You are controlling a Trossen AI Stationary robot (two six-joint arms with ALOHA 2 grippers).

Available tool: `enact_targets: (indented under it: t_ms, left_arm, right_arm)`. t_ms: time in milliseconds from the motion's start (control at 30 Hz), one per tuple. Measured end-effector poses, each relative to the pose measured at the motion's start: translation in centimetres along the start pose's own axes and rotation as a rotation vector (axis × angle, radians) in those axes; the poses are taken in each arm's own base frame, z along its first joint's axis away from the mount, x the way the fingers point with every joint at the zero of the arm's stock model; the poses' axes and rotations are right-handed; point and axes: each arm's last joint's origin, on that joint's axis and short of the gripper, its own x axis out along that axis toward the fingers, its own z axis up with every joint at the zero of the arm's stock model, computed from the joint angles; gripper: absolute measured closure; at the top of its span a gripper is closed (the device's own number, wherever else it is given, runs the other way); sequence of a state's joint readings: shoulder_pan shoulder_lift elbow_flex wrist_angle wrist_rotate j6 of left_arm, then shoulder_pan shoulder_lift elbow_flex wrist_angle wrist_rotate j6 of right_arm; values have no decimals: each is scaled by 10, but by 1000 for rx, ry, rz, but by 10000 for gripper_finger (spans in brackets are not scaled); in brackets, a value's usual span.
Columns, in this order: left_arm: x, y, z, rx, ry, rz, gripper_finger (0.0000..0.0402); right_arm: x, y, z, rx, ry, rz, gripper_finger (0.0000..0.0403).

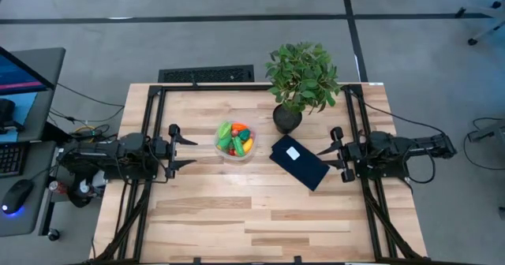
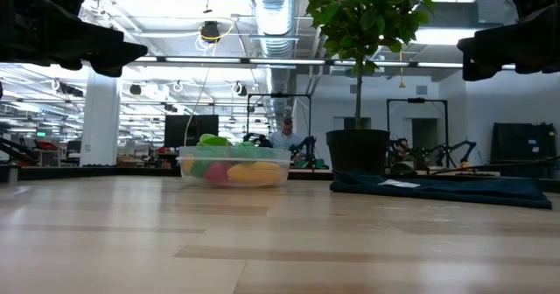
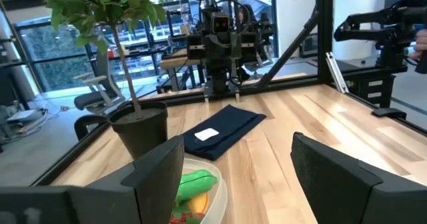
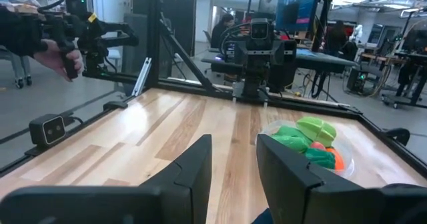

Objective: Pick and placing Produce into tupperware
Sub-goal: Return to Home Position

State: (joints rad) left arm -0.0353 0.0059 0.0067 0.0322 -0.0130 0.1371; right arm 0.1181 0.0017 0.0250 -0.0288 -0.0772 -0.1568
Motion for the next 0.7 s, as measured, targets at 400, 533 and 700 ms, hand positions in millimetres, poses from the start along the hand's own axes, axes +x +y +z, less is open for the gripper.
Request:
enact_targets:
  t_ms: [400,533,700]
  left_arm:
    - [0,0,0,-3,0,1,136]
    - [0,0,0,-4,0,1,136]
    - [0,0,0,-7,0,1,136]
  right_arm:
    - [0,0,0,113,0,0,292]
    - [0,0,0,106,-1,0,291]
    - [0,0,0,106,0,0,290]
